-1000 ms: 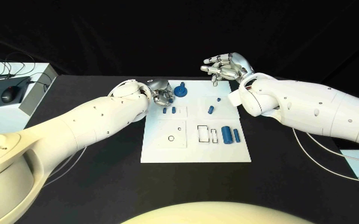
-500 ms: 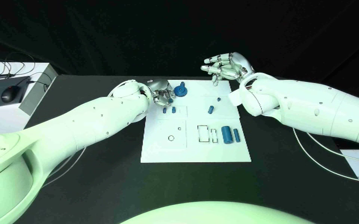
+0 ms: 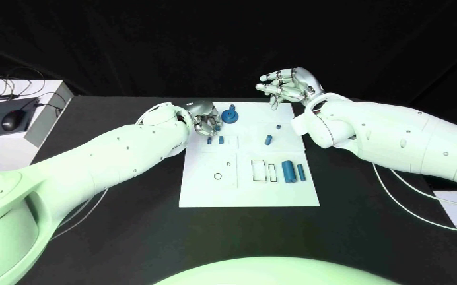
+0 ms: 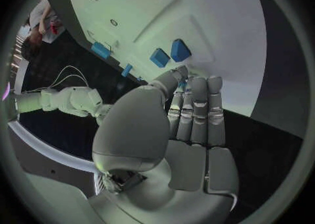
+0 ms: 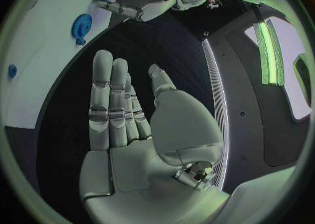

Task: Assemble the parts on the task board

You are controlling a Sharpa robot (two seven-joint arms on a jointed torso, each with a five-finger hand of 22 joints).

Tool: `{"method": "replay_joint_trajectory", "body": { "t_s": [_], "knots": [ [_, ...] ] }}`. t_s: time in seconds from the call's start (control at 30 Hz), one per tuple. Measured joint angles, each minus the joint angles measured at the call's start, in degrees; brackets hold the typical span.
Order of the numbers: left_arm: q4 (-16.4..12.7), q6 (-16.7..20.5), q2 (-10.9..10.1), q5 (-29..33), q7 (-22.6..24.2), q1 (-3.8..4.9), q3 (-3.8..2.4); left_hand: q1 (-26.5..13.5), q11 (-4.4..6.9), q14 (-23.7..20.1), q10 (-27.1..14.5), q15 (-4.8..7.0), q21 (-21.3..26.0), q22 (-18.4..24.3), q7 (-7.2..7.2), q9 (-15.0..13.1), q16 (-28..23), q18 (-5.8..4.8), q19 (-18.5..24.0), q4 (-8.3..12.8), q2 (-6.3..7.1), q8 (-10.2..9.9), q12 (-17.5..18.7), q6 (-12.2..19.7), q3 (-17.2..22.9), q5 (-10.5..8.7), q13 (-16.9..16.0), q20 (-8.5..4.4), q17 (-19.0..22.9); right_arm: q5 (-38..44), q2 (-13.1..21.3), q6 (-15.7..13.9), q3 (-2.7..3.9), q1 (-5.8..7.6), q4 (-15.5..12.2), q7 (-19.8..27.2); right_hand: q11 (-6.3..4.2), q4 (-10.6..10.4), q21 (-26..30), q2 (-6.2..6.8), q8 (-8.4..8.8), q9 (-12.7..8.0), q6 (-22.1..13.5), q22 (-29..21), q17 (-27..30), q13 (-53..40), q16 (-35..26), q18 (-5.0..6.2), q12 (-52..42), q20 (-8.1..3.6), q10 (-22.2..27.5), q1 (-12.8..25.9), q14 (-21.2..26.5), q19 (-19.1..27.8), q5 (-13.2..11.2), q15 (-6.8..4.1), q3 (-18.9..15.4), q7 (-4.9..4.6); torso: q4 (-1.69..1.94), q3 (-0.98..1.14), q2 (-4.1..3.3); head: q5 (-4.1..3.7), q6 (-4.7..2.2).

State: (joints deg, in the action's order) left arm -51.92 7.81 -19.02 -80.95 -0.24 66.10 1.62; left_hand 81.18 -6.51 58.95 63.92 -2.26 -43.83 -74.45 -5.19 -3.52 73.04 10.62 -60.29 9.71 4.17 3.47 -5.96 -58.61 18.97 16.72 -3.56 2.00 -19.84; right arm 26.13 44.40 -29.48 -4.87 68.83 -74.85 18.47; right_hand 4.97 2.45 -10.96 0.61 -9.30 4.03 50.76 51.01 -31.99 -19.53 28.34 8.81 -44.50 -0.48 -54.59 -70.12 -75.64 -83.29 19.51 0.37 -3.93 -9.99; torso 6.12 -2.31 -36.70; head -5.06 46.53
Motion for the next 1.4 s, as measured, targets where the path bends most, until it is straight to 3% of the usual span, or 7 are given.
{"method": "replay_joint_trajectory", "body": {
  "t_s": [0.2, 0.63, 0.97, 1.03, 1.13, 1.2, 1.4],
  "knots": [
    [0.0, 0.0, -0.1, 0.0, -0.2, -0.01, 0.0, 0.4, -0.14, -0.4, -2.5, -0.01, 0.4, -0.3, -0.25, 0.0, 0.6, 0.0, 0.0, 0.4, -0.38, 0.0, -3.1, -0.6, -1.4, 0.0, -0.1, 0.01, 0.5, 0.0, 0.0, 0.0, 0.0, 0.0, 0.0, 0.0, 0.0, 0.0, 0.0, 0.0, 0.0, 0.0, 0.0, 0.0, 0.0, 0.0, 0.0, -0.05, 0.0, 0.0, 0.0, 0.0, 0.0, 0.0, 0.0, 0.0, 0.0, 0.0, 0.02, 0.0, 0.01, 0.03, 0.03],
    [-0.2, 0.3, -0.1, 0.0, -0.8, -0.02, 0.0, 0.4, -0.87, -0.7, -6.0, -0.31, 1.1, -0.2, -0.23, 0.0, 0.6, -0.02, -0.1, 0.5, -0.38, 0.0, -5.3, -0.6, -2.1, 0.0, 0.0, 0.29, 1.4, 0.0, 0.0, 0.0, 0.0, 0.0, 0.0, 0.0, 0.0, 0.0, 0.0, 0.0, 0.0, 0.0, 0.0, 0.0, 0.0, 0.0, 0.0, -0.42, 0.0, 0.0, 0.0, 0.0, 0.0, 0.0, 0.0, 0.0, 0.0, 0.02, 0.02, -0.01, -0.01, 0.09, 0.09],
    [-0.4, 0.9, -0.5, 0.0, -1.3, -0.03, -0.14, 0.9, -2.09, -1.5, -11.2, -1.12, 1.9, -0.1, 0.85, 0.0, -0.2, -0.07, 0.1, 0.7, -0.36, 0.0, -6.4, 1.3, -3.1, 0.0, 0.0, 0.94, 2.5, -0.1, 0.1, 0.0, 0.0, 0.0, 0.0, 0.0, 0.01, 0.0, 0.0, 0.0, 0.0, 0.0, 0.1, 0.0, 0.0, 0.0, 0.0, -0.46, 0.0, 0.0, 0.0, 0.0, 0.0, 0.0, 0.0, 0.0, 0.0, 0.08, -0.01, -0.03, -0.02, 0.15, 0.01],
    [-0.5, 1.2, -0.8, 0.0, -1.3, -0.04, -0.29, 0.9, -2.31, -1.5, -12.4, -1.13, 2.0, 0.0, 0.9, 0.0, -0.2, -0.08, 0.2, 0.6, -0.33, 0.0, -6.9, 1.4, -3.4, 0.0, 0.0, 1.01, 2.9, -0.1, 0.1, -0.1, 0.0, 0.0, 0.0, 0.0, -0.03, 0.0, 0.0, 0.0, 0.0, 0.0, 0.1, 0.0, 0.0, 0.0, 0.0, -0.47, 0.0, 0.16, 0.0, 0.0, 0.0, 0.2, 0.0, 0.02, 0.0, 0.08, 0.01, -0.03, -0.02, 0.15, 0.0],
    [-1.0, 1.7, -1.1, 0.0, -1.3, -0.06, -0.73, 1.3, -2.9, -1.9, -15.3, -1.54, 2.4, 0.1, 1.63, 0.1, -0.6, -0.11, 0.4, 0.5, 0.05, 0.0, -6.9, 5.0, -4.1, -0.22, 0.0, 1.2, 3.5, -0.1, 0.1, -0.2, 0.0, -0.01, 0.2, 0.0, -0.25, 0.0, 0.0, 0.0, 0.0, 0.0, -0.2, 0.0, 0.0, 0.1, 0.0, -0.57, 0.0, -0.02, 0.3, 0.0, 0.3, 0.4, 0.0, 0.33, 0.0, -0.02, 0.02, -0.03, -0.01, 0.19, -0.01],
    [-1.3, 2.1, -1.4, 0.1, -1.3, -0.07, -1.12, 2.6, -3.22, -1.9, -17.8, -1.54, 3.1, 0.3, 1.84, 0.1, -0.6, 0.55, -0.1, -0.2, -0.17, 0.0, -9.7, 6.4, -6.2, -0.22, 0.0, 1.71, 5.0, -0.1, 0.2, -0.3, 0.0, -0.01, 0.4, 0.0, -0.26, 0.3, 0.0, -0.02, 0.0, 0.0, -0.1, 0.0, 0.0, 0.1, 0.0, -0.34, 0.0, -0.02, 0.3, 0.0, 0.3, 0.4, 0.0, 0.33, 0.3, -0.12, 0.02, -0.07, -0.01, 0.2, -0.04],
    [-2.5, 3.3, -2.8, 0.7, -0.9, -0.08, -2.69, 2.7, -3.52, -2.4, -19.5, -1.95, 4.0, 0.7, 2.37, 0.2, -0.6, 0.89, 0.2, -1.3, 0.43, 0.0, -10.0, 9.2, -7.4, -0.22, 0.0, 2.03, 5.9, 0.0, 0.5, -0.5, 0.0, -0.01, 0.8, 0.0, -0.24, 1.3, 0.0, -0.38, 0.0, 0.0, 0.1, -0.1, 0.1, 1.5, 0.0, 0.03, 2.3, -0.01, 0.2, -0.4, 0.3, 0.4, 0.0, 0.32, 0.6, -0.32, 0.02, -0.07, 0.04, 0.24, -0.14]
  ]
}}
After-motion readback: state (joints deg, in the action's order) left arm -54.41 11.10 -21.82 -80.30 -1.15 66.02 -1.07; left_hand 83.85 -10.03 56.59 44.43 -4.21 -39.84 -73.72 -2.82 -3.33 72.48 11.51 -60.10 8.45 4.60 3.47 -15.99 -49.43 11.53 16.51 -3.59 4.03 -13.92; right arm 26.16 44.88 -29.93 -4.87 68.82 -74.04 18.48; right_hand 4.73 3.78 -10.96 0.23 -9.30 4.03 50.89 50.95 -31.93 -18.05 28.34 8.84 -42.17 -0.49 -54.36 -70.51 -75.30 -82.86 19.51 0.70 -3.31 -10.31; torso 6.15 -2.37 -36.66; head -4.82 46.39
